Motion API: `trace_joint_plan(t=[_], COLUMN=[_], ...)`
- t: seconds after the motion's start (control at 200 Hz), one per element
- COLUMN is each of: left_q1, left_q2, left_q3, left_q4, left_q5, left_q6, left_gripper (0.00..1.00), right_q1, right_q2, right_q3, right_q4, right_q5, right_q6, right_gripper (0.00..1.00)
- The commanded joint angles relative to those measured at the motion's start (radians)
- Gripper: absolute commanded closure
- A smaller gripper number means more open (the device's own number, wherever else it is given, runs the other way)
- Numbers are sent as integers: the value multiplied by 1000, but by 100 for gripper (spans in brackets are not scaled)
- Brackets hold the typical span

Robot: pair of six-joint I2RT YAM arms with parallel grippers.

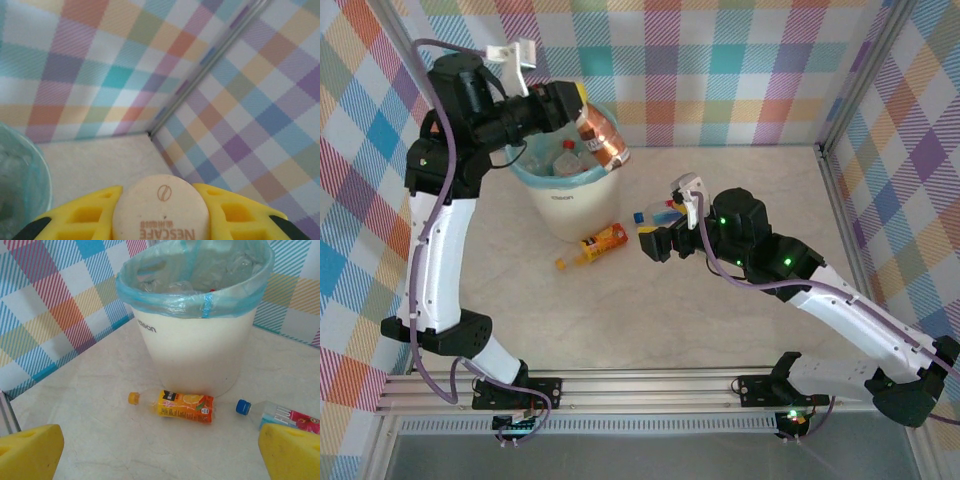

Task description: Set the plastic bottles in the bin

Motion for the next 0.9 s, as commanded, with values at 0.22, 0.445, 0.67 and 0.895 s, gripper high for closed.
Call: trace_joint_plan(t=[0.22,0.445,0.67,0.895], left_q1=[114,187,232,255], left_q2=[45,103,177,248], left_q3=[103,145,177,177], left_q4=[56,47,-3,-63], left_q5=[-177,-219,-305,-403], left_q6=[-18,-15,43,151], left_gripper=[100,100,100,100], right_q1=[5,4,4,5], right_q2=[25,74,141,180], right_q3=[42,77,126,155], right_q4=[20,-26,-69,-89], right_q5=[-5,-36,-72,-108], right_q6=[-3,5,28,44], right_gripper=[1,0,0,0])
